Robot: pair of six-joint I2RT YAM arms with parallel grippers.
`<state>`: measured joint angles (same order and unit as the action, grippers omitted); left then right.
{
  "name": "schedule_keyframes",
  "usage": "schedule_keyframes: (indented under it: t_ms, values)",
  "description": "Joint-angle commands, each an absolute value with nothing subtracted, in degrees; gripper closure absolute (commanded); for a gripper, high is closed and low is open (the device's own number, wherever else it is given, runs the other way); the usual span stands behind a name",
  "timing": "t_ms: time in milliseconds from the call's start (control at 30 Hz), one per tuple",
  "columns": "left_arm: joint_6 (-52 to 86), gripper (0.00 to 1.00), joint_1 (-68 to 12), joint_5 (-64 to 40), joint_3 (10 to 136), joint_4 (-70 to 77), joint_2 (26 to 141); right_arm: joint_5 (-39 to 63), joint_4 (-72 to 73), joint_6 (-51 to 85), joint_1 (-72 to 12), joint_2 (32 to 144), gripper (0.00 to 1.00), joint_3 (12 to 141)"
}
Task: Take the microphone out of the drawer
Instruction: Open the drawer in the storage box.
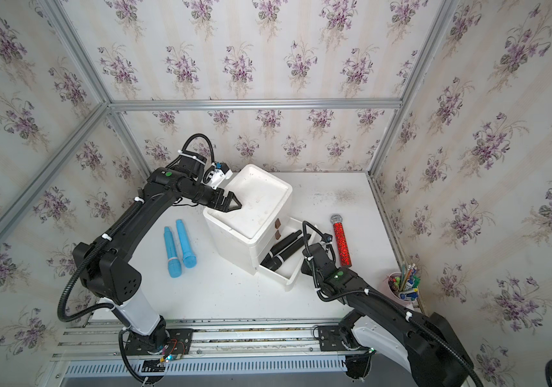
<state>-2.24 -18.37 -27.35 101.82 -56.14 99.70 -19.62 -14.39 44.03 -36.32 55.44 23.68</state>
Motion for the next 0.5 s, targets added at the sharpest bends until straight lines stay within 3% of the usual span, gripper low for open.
schedule_keyframes:
  t_ms: [0,300,467]
  values:
    - [-2.8,0.01,-18.1,-25.7,101.6,-56.3,99.4,-30.9,-21.1,48.2,-36.2,53.7,1.00,24.4]
    - [-2.9,0.01,-17.9,-25.9,101.6,-56.3,99.1,-26.9,-17.8,45.6,-36.2,51.8,1.00,23.2]
    - [-2.9,0.01,-17.9,-26.1,101.6,-56.3,98.8,-23.9,-16.2,42.2,-36.2,50.5,0.63,23.4]
